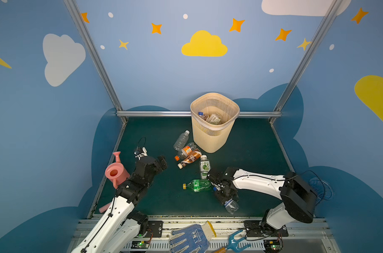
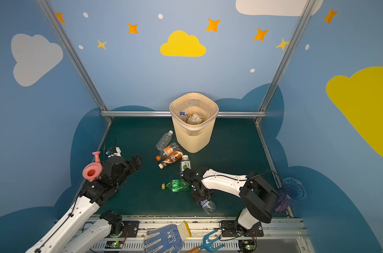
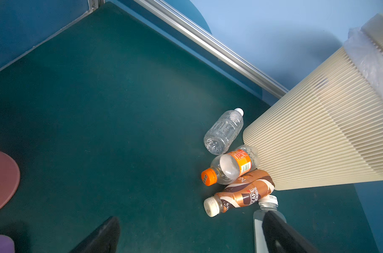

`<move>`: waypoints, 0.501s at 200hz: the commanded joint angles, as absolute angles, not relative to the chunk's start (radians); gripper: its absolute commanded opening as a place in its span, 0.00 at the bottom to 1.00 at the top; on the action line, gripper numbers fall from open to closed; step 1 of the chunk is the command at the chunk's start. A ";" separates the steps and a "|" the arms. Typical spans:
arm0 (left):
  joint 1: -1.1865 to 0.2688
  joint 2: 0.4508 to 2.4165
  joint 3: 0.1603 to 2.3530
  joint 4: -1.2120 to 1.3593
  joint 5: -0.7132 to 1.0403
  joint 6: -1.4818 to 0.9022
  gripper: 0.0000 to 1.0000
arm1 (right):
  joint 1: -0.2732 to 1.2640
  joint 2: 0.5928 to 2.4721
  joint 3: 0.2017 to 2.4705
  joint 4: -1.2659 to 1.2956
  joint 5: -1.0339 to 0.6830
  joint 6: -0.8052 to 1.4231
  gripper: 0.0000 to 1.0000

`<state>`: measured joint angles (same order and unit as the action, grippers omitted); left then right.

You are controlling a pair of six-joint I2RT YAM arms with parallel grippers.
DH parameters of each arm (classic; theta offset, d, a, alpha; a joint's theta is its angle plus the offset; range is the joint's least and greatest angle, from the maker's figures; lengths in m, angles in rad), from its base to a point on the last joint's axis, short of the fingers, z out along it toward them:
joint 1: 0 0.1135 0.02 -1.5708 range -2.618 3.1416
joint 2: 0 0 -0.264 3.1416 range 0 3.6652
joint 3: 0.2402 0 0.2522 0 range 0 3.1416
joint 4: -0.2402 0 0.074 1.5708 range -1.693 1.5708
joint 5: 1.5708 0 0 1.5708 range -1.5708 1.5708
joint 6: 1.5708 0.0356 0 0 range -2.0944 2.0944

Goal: Throw the plastic bottles in the bin
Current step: 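Draw the left arm back while the right gripper grasps the blue-labelled water bottle, then lift the water bottle with the right gripper over the bin and release it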

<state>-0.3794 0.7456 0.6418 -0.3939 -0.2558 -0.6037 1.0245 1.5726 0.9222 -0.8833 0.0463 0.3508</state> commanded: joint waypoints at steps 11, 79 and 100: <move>-0.373 0.739 0.635 -0.411 -0.270 -0.606 1.00 | 1.033 1.594 0.965 -0.918 0.069 0.351 0.46; -0.371 0.727 0.621 -0.410 -0.272 -0.588 1.00 | 0.943 1.352 1.168 -0.991 0.144 0.295 0.44; -0.370 0.741 0.623 -0.403 -0.261 -0.571 1.00 | 0.876 1.260 1.314 -0.956 0.245 0.210 0.44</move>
